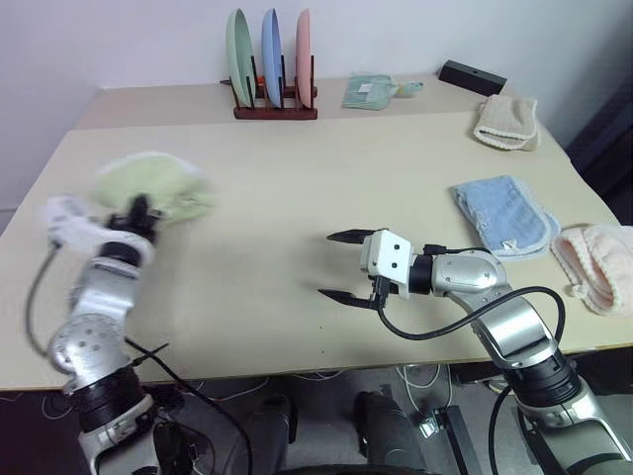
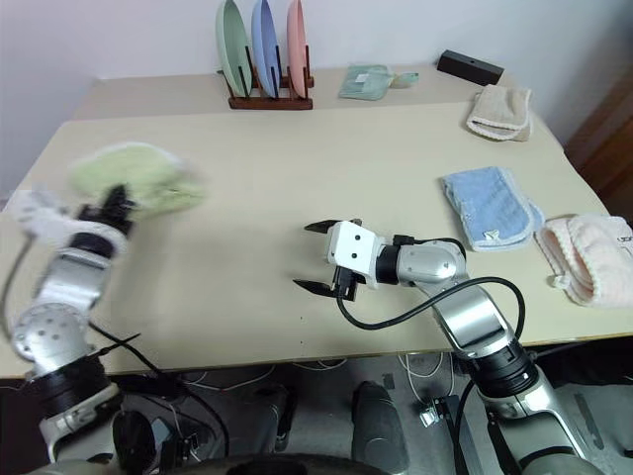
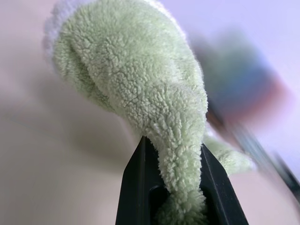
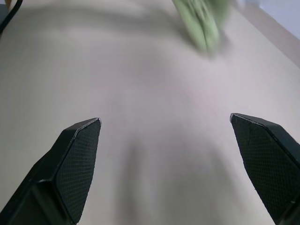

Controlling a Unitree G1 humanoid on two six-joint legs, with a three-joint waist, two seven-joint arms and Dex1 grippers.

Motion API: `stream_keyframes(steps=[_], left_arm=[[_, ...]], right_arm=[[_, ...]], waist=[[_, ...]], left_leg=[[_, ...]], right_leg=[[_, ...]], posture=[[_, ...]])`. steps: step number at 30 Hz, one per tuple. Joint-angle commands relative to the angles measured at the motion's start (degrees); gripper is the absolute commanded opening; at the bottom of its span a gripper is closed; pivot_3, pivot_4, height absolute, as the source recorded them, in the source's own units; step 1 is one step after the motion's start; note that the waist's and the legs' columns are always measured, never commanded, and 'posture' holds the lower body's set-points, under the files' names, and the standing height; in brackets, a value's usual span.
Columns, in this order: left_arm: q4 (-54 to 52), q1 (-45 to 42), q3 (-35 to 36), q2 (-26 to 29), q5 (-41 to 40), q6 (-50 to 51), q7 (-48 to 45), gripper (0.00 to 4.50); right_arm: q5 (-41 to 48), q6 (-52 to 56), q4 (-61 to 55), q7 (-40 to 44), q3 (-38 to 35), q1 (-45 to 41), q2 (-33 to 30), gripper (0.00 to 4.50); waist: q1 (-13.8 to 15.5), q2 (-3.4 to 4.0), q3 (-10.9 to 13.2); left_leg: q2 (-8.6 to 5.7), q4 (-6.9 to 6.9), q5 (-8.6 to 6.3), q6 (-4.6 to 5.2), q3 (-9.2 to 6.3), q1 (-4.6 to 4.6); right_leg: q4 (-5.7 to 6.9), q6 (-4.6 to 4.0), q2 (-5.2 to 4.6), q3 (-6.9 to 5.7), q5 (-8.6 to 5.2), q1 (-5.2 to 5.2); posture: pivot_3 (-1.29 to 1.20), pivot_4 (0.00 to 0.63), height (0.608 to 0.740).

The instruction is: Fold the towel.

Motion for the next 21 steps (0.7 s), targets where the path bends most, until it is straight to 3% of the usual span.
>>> stream_keyframes(steps=[1,5,8,15,21], left_arm=[[1.7,2.5,3.7,-1.0,0.4,-4.5,1.8,0.08],[1.1,6.6,3.9,-4.7,-1.2,-4.8,3.1,0.08],[-1.6,8.9,3.8,-7.6,-3.0,-5.8,4.6,1.04],[-8.9,14.0,3.8,-8.3,-5.8,-6.9,6.2,4.46],[-15.6,20.1,4.6,-1.1,-1.0,-8.4,4.6,4.46]], right_arm=[[0.4,-1.4,-1.2,0.2,-0.5,-0.4,0.1,4.5],[0.4,-1.9,-0.4,0.5,-0.6,-0.4,-0.1,4.5],[-0.1,-3.1,0.9,1.1,-0.7,-0.5,-0.6,4.5],[-0.1,-4.4,2.7,2.0,-0.9,-1.0,-0.8,4.5],[3.4,-2.3,7.2,2.0,-3.9,-4.2,0.7,4.5]], waist=[[0.4,-0.02,0.0],[1.2,-0.29,-0.1],[1.3,-0.46,-0.1],[0.5,-0.46,-0.1],[0.3,-0.49,-0.1]], left_leg=[[-0.01,0.01,0.0,0.0,0.0,0.0],[-0.05,0.14,-0.01,0.02,-0.07,-0.03],[-0.04,0.14,-0.01,0.01,-0.07,-0.02],[-0.02,0.08,-0.01,0.01,-0.05,0.0],[0.03,0.03,-0.01,0.01,-0.04,0.01]], right_leg=[[0.0,0.0,0.0,0.0,0.0,0.0],[-0.02,0.0,-0.02,-0.01,0.0,0.16],[-0.02,-0.01,-0.01,-0.02,0.0,0.16],[-0.01,0.0,-0.01,-0.02,0.0,0.12],[0.01,-0.01,0.03,-0.03,0.0,0.07]], posture=[[0.0,0.15,0.738],[0.0,0.15,0.738],[0.0,0.15,0.738],[0.0,0.15,0.738],[0.0,0.15,0.738]])
